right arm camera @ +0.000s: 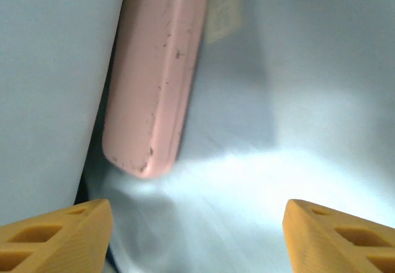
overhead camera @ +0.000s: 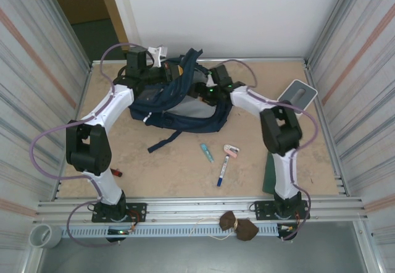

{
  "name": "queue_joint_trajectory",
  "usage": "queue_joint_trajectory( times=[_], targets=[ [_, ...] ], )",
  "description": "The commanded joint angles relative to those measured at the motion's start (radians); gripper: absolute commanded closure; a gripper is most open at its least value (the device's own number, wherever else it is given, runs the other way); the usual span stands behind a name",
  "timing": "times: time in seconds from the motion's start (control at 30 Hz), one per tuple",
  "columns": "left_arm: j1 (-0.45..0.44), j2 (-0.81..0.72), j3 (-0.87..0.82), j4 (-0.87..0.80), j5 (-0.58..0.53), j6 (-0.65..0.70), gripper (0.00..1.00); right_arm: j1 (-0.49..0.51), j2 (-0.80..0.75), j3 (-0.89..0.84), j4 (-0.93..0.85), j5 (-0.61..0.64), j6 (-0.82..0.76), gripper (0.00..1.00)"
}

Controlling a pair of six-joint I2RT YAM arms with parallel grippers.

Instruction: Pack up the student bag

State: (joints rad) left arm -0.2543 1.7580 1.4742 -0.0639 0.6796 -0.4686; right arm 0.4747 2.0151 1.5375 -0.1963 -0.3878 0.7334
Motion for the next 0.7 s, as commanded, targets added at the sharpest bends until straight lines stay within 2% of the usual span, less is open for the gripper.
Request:
queue_joint_trajectory(
  times=[0.0,0.1,0.2,0.3,0.4,0.47,0.57,0.67],
  targets=[
    [0.009,-0.032,-0.014,0.102,0.006,0.021,1.00,-0.058,-0.216,-0.117,-0.107,0.088,-0.116,0.22],
    [0.009,-0.033,-0.037,0.109,0.007,0.021,1.00,-0.116,-0.373,-0.281,-0.220,0.208,-0.159,0.16],
    [0.007,-0.028,-0.063,0.133,0.016,0.010,1.00,-0.206,-0.529,-0.444,-0.292,0.258,-0.166,0.07],
    [0.007,-0.019,-0.079,0.144,0.021,0.003,1.00,-0.273,-0.646,-0.541,-0.404,0.356,-0.182,0.00],
    [0.006,-0.012,-0.090,0.156,0.026,0.000,1.00,-0.300,-0.701,-0.603,-0.513,0.535,-0.170,0.01],
    [0.006,-0.009,-0.099,0.160,0.027,-0.003,1.00,-0.311,-0.722,-0.649,-0.543,0.596,-0.144,0.01],
    [0.006,-0.006,-0.104,0.162,0.031,-0.003,1.00,-0.337,-0.757,-0.724,-0.547,0.621,-0.098,0.01],
    [0.006,-0.003,-0.110,0.167,0.032,-0.001,1.00,-0.376,-0.761,-0.779,-0.538,0.595,-0.086,0.01]
  ],
)
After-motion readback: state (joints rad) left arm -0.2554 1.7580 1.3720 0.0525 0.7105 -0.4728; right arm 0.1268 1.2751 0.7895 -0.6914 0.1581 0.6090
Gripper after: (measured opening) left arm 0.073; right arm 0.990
